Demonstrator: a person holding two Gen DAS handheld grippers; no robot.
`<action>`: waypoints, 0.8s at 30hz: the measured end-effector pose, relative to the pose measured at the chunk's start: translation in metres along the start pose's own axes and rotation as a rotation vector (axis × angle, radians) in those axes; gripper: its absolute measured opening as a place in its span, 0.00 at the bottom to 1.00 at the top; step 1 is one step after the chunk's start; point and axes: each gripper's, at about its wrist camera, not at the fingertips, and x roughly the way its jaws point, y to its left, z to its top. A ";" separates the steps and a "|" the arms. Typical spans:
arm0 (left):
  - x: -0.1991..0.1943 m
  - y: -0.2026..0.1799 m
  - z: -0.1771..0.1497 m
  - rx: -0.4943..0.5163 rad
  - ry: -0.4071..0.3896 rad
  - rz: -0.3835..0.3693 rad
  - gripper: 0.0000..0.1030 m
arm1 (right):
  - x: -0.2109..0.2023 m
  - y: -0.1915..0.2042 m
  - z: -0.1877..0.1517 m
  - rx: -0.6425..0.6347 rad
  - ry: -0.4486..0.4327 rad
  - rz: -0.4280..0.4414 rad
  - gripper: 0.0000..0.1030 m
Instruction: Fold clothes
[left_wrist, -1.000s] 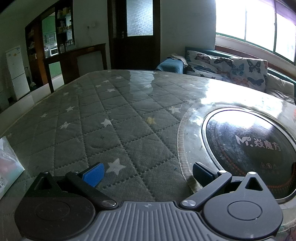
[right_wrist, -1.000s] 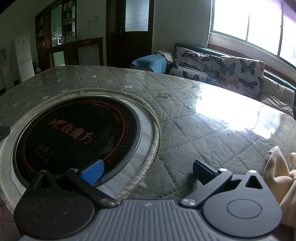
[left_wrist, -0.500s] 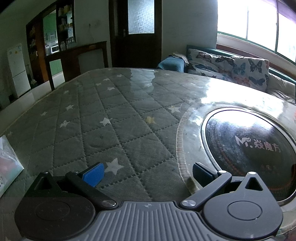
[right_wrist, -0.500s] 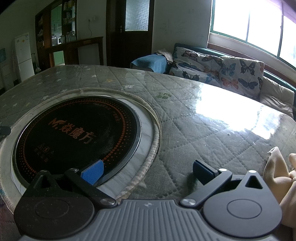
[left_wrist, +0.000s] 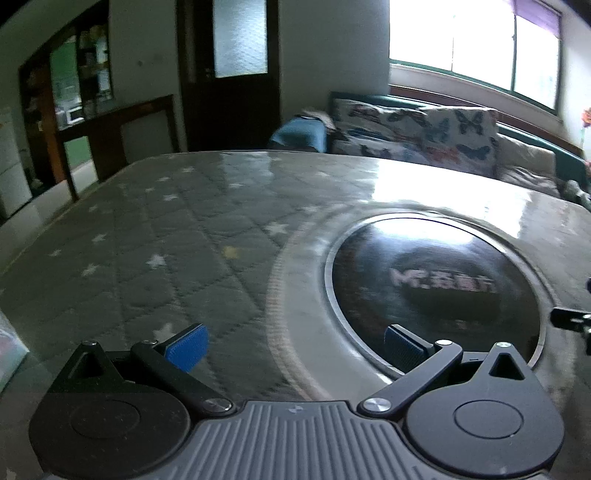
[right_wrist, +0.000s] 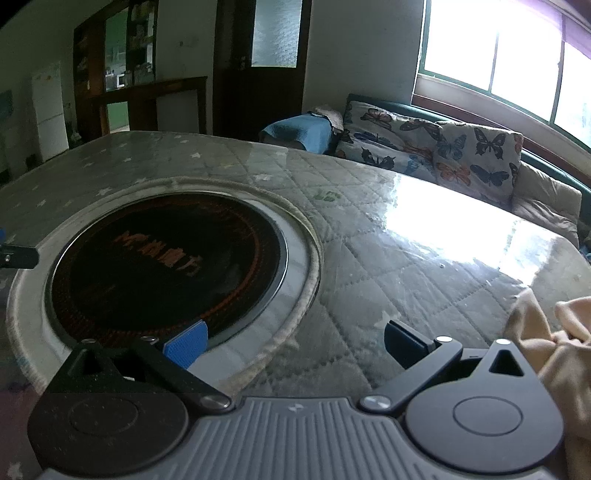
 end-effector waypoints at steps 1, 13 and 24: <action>-0.001 -0.004 0.001 0.005 0.005 -0.008 1.00 | -0.003 0.000 -0.001 -0.001 0.001 0.004 1.00; -0.023 -0.059 -0.005 0.095 0.012 -0.093 1.00 | -0.045 -0.001 -0.018 0.002 0.005 -0.024 1.00; -0.047 -0.099 -0.015 0.172 0.008 -0.155 1.00 | -0.085 -0.008 -0.042 0.051 0.012 -0.059 1.00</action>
